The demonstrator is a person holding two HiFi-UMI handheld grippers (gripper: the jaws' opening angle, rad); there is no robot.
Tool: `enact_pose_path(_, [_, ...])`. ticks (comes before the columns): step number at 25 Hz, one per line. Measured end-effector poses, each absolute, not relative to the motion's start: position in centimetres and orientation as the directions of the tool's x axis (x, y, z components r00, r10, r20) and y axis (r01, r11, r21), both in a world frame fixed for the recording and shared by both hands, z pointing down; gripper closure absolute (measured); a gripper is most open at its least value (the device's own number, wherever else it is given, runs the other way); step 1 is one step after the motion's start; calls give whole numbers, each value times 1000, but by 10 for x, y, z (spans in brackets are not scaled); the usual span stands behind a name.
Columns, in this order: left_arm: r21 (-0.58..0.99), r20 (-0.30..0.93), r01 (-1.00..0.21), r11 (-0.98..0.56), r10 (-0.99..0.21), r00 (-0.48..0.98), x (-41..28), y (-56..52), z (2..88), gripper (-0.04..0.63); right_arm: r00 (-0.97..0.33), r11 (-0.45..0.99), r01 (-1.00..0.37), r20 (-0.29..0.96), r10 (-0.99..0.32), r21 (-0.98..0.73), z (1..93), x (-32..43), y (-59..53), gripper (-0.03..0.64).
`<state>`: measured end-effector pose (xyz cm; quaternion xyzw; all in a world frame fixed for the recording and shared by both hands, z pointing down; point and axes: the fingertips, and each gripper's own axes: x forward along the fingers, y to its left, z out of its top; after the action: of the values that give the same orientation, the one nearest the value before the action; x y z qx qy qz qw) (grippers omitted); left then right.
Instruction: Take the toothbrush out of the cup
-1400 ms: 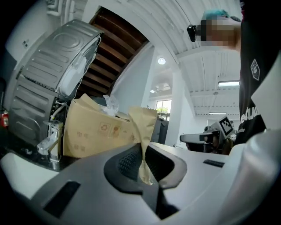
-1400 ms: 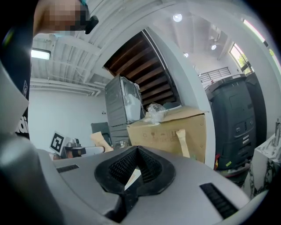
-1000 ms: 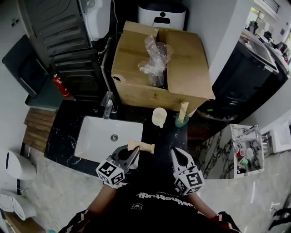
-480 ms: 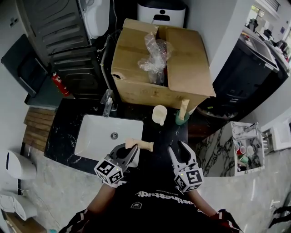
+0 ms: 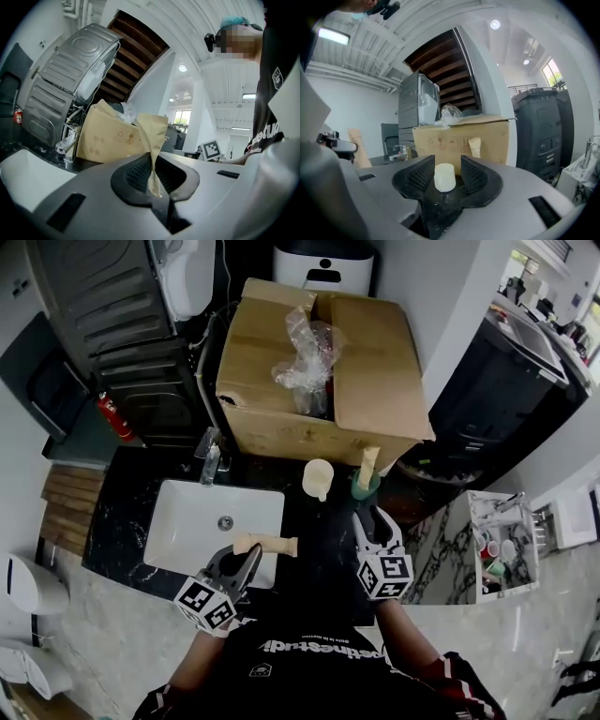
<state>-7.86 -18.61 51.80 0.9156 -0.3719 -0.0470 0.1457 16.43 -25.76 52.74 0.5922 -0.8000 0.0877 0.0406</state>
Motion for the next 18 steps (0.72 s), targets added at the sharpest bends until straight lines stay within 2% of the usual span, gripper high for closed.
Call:
enact_pose_path(9, [333, 31, -704, -627, -739, 673, -95, -185, 516, 558, -191, 204, -978, 229, -954, 34, 565, 214, -360, 425])
enact_pose_path(18, [347, 57, -744, -570, -780, 624, -111, -182, 518, 560, -173, 199, -977, 261, -950, 76, 579, 225, -402, 425])
